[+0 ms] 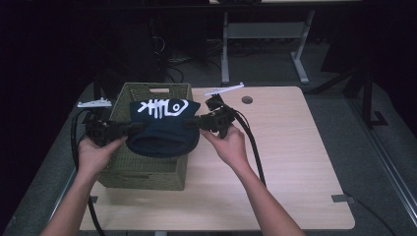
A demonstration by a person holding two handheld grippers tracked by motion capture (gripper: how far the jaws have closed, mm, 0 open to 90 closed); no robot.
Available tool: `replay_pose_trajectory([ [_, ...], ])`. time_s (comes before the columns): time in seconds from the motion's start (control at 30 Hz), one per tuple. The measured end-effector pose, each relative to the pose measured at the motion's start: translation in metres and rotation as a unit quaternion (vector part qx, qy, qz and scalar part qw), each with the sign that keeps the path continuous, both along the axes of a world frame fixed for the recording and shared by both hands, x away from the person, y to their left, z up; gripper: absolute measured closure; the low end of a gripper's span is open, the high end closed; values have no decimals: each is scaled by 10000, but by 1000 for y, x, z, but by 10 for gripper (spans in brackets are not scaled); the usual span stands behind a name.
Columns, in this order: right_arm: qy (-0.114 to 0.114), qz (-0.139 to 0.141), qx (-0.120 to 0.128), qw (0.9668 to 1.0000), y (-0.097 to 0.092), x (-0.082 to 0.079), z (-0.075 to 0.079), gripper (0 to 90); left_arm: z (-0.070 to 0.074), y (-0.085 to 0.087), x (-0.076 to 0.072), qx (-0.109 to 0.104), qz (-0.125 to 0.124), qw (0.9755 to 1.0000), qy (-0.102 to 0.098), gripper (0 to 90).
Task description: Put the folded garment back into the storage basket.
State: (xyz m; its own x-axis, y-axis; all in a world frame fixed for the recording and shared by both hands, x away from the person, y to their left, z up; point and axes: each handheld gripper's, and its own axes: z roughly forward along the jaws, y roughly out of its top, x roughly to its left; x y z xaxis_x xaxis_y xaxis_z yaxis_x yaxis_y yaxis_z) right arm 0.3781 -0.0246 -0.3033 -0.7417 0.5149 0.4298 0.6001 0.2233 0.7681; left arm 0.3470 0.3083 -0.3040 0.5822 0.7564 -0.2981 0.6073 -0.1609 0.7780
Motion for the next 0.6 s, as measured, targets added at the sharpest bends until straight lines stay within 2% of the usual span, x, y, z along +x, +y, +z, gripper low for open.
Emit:
replay_pose_trajectory([
  [0.6,21,100,-57,9999,37,7,-16,762,-11,32,-2,93,222,9997,66,689],
])
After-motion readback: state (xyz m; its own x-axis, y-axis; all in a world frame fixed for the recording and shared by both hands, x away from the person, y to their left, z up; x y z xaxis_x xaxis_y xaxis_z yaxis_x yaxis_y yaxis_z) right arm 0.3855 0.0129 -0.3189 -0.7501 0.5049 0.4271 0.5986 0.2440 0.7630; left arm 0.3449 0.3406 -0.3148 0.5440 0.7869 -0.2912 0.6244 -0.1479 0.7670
